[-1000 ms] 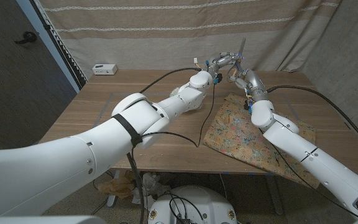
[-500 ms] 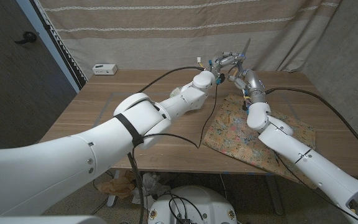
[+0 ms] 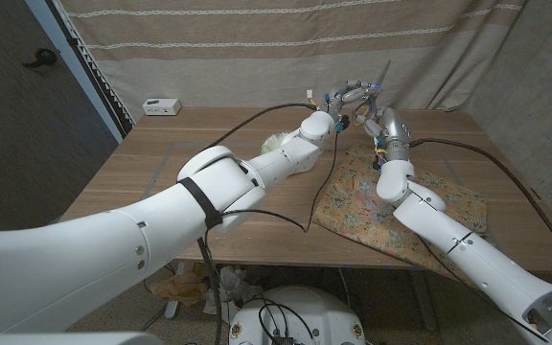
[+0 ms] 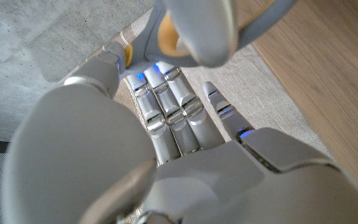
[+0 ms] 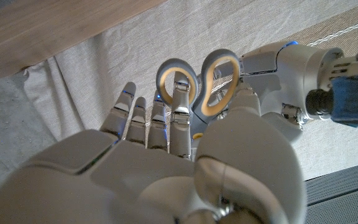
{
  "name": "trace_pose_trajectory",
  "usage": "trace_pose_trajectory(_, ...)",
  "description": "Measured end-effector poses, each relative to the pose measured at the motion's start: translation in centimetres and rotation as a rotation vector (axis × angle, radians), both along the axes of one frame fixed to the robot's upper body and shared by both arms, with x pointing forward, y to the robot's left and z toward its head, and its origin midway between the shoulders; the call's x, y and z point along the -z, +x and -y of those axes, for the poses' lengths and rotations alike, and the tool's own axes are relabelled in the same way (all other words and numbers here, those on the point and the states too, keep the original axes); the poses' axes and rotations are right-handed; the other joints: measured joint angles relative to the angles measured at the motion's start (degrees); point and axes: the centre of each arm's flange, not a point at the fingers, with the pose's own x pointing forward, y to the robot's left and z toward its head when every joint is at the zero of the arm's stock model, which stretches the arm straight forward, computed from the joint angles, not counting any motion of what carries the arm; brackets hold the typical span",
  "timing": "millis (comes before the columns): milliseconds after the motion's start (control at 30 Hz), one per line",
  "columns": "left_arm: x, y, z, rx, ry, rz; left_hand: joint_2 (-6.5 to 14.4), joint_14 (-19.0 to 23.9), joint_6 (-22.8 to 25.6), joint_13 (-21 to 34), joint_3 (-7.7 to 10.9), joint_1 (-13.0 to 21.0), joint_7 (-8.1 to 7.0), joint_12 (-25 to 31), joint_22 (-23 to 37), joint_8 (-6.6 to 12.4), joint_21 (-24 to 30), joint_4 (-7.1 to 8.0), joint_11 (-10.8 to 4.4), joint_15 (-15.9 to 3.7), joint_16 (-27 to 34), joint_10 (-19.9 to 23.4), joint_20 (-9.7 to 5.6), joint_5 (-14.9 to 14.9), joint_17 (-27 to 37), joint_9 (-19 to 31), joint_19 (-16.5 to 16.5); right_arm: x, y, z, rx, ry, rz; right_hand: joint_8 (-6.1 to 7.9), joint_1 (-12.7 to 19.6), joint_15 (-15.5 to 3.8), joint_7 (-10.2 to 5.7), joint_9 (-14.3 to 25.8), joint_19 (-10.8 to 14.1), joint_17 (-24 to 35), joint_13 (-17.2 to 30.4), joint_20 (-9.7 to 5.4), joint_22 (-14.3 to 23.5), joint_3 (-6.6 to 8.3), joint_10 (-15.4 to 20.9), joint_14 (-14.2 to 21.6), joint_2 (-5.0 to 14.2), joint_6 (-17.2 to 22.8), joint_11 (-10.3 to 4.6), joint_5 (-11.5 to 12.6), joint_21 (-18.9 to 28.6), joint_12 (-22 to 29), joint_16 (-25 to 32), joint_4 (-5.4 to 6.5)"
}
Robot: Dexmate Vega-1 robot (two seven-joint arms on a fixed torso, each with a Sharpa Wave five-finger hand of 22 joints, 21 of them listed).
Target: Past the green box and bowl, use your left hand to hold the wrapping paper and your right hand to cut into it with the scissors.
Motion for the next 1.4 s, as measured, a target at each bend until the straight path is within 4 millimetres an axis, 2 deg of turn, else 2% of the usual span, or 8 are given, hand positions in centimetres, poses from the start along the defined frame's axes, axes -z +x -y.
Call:
trace_pose_trajectory(100,0.0,0.0,0.0,-0.002,-0.004,0.005,0.0,0.0,0.0,0.0,0.00,0.0,0.00,0.0,0.0,0.00,0.0,0.00,0.00,0.00,0.0,0.0,0.00,-0.1,-0.1,0.0,0.0,0.1,0.0,0.1,0.000,0.002,-0.002,-1.47,0.8,-0.70,0.89,-0.8,0.0,0.0,0.0,0.00,0.0,0.23,-1.4,-0.7,-0.21,-0.9,-1.08,0.0,0.0,-1.0,-0.5,-0.23)
trace_pose_trajectory(267,-0.1,0.0,-0.1,-0.005,-0.011,0.006,0.0,0.0,0.0,0.0,-0.01,0.0,0.01,0.0,0.0,0.00,0.0,0.00,0.00,0.00,-0.2,0.0,0.00,-0.1,-0.2,0.6,0.0,0.3,0.2,0.1,-0.021,0.007,-0.021,-3.89,1.4,-0.01,2.19,-2.1,-0.1,0.1,0.0,0.00,0.3,0.54,-4.6,-2.5,-0.12,-3.3,-1.82,0.0,0.0,-2.2,-0.7,0.08)
trace_pose_trajectory(367,-0.2,0.0,-0.2,-0.005,-0.019,0.005,0.0,0.0,0.0,0.0,-0.06,0.0,0.01,0.0,0.0,0.00,0.0,-0.05,0.00,0.01,-0.1,0.0,0.00,0.0,-0.2,1.3,0.0,0.4,0.3,0.1,-0.031,0.009,-0.032,-4.86,1.6,0.19,0.07,-2.7,-1.5,0.2,0.0,0.05,0.3,0.91,-6.5,-3.6,0.20,-6.5,-2.15,-0.5,-0.5,-2.7,-0.7,0.44)
trace_pose_trajectory(500,-0.3,0.0,-0.3,-0.002,-0.038,-0.004,0.0,0.0,0.0,0.0,0.06,0.0,0.01,0.0,0.0,0.00,0.0,0.06,0.00,0.01,0.0,0.0,-0.31,0.3,-0.2,1.6,0.3,0.5,0.3,0.2,-0.049,0.014,-0.043,-5.43,0.9,0.23,-0.81,-3.3,-3.2,0.2,0.0,-0.01,0.3,1.13,-8.8,-5.0,0.90,-10.3,-3.18,-0.6,-0.6,-3.2,-0.7,0.66)
trace_pose_trajectory(633,-0.5,0.0,-0.3,0.005,-0.052,-0.012,0.0,0.0,-0.1,0.0,0.06,0.0,0.09,0.0,0.0,0.00,0.0,0.06,0.00,0.01,0.0,0.0,-0.31,0.4,-0.1,1.6,0.3,0.6,0.4,0.1,-0.077,0.026,-0.054,-5.65,0.8,0.10,-1.34,-3.6,-4.2,0.2,0.1,0.01,0.3,1.25,-10.1,-6.7,1.02,-11.4,-3.87,-1.1,-0.7,-3.2,-0.7,0.79)
trace_pose_trajectory(800,-0.6,0.0,-0.2,0.015,-0.062,-0.022,0.0,0.0,-0.2,0.0,0.06,0.0,0.20,0.0,0.0,0.21,0.0,0.07,0.00,0.02,0.1,0.0,-0.31,0.4,0.1,1.6,0.3,0.8,0.8,0.3,-0.111,0.046,-0.082,-4.93,1.7,0.11,-2.04,-3.6,-5.3,0.2,0.1,-0.09,0.3,1.89,-10.1,-7.3,1.92,-10.0,-3.87,-1.1,-0.7,-3.1,-0.7,0.57)
trace_pose_trajectory(1000,-0.5,0.0,-0.1,0.024,-0.072,-0.043,0.0,0.0,-0.2,-0.2,0.06,0.0,0.20,0.0,0.0,0.37,0.0,0.07,0.00,0.02,0.1,0.0,-0.31,0.4,-0.1,1.6,0.3,1.0,1.1,0.5,-0.138,0.070,-0.099,-4.09,2.7,-0.23,-1.57,-3.8,-5.6,0.2,0.1,0.21,0.3,2.66,-8.7,-7.0,2.64,-8.1,-3.97,-1.2,-0.7,-2.5,-0.4,0.12)
trace_pose_trajectory(1400,-0.6,0.0,0.0,0.028,-0.074,-0.052,0.3,0.0,-0.2,-0.2,0.04,0.3,0.21,0.0,0.3,0.38,0.0,0.04,0.01,0.03,-0.1,0.0,-0.31,0.4,-0.2,1.9,0.3,1.3,1.4,0.7,-0.157,0.114,-0.105,-0.41,8.2,-3.19,-3.79,-2.2,-3.2,0.0,0.0,-0.11,0.3,5.98,-1.7,-2.5,0.92,1.3,-4.72,-1.6,0.4,0.0,0.0,-1.25)
